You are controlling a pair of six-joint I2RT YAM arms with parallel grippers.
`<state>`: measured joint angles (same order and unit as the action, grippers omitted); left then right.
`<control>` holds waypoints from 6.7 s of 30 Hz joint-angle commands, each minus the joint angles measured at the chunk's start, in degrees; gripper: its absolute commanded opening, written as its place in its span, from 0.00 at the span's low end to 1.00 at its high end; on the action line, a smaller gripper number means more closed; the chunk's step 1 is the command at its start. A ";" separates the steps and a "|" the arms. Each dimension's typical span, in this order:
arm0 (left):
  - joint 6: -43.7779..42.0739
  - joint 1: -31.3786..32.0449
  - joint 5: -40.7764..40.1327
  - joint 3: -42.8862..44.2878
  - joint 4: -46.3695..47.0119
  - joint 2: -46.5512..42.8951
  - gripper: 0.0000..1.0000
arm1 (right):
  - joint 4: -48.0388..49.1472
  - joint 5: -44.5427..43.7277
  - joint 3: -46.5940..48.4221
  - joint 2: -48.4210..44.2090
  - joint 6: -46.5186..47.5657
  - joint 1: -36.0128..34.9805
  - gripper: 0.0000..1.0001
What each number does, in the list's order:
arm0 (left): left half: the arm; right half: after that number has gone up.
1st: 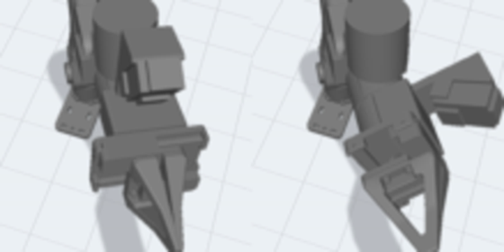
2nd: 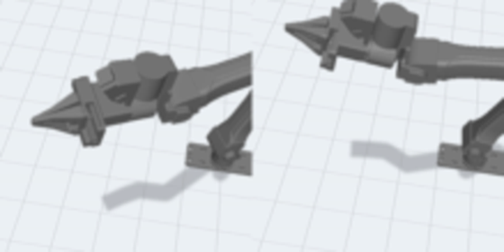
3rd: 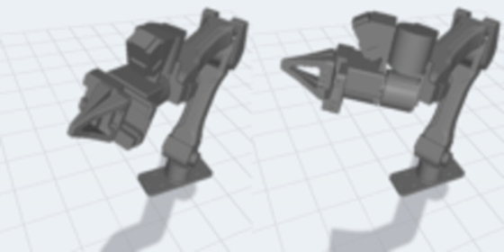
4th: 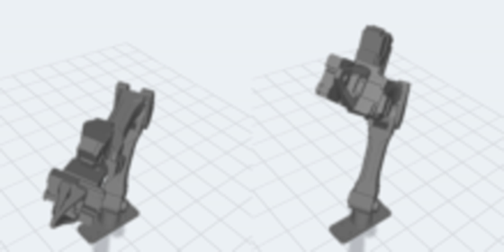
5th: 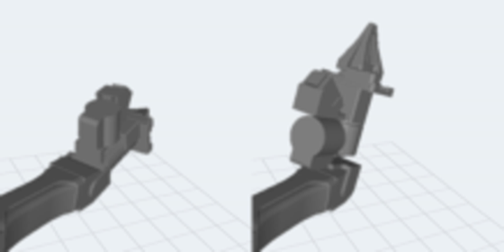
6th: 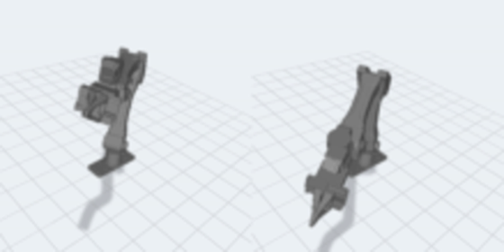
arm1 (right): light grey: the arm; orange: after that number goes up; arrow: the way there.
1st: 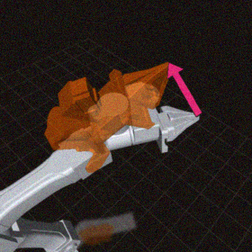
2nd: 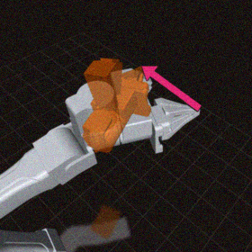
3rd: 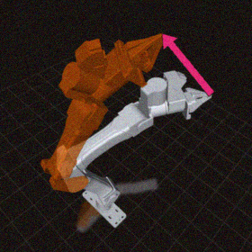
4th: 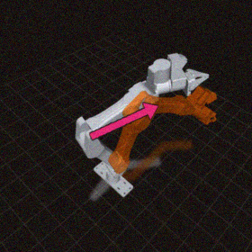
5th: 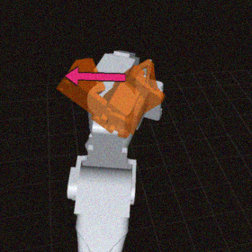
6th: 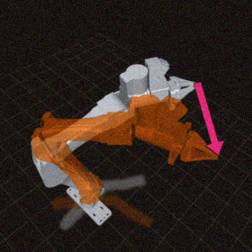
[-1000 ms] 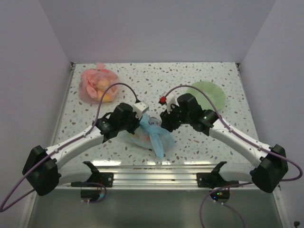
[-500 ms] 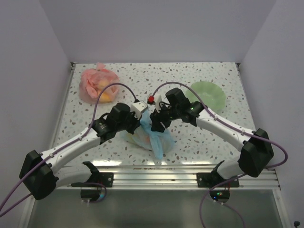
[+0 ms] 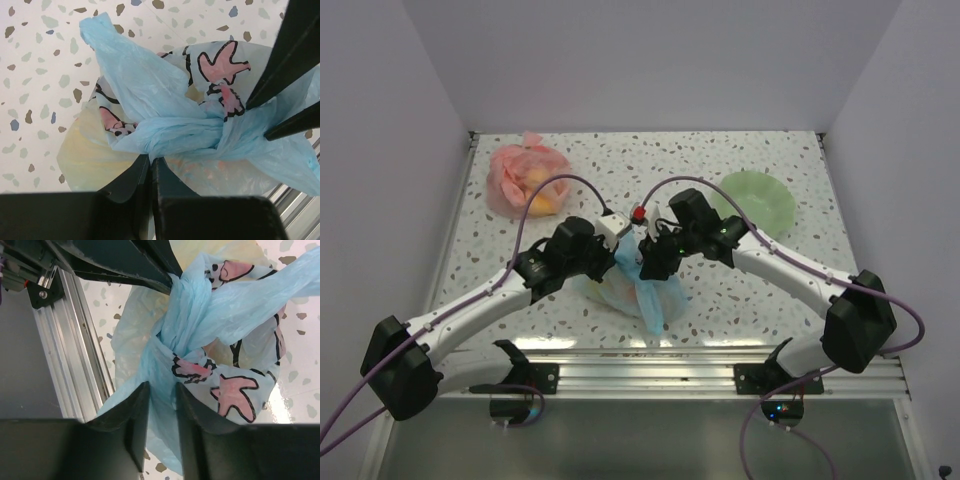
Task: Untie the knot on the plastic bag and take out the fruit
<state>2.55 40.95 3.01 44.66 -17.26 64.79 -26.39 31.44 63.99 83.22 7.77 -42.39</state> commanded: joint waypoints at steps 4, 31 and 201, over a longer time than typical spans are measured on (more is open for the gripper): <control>2.28 -1.22 -2.83 0.86 3.20 -0.55 0.00 | -0.59 -2.07 -1.06 -2.01 1.55 -0.59 0.08; 17.67 -18.89 -12.00 8.49 -1.12 -1.96 0.00 | 29.56 -37.88 -21.90 -31.73 -35.82 7.94 0.00; 14.24 -32.16 3.39 4.29 -10.16 -7.93 0.03 | 3.01 -39.36 12.83 2.83 -22.36 22.35 0.00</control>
<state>15.73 9.37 0.73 50.94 -26.48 58.13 -24.51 -9.02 78.19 87.81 -16.58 -20.01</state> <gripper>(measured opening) 0.042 0.010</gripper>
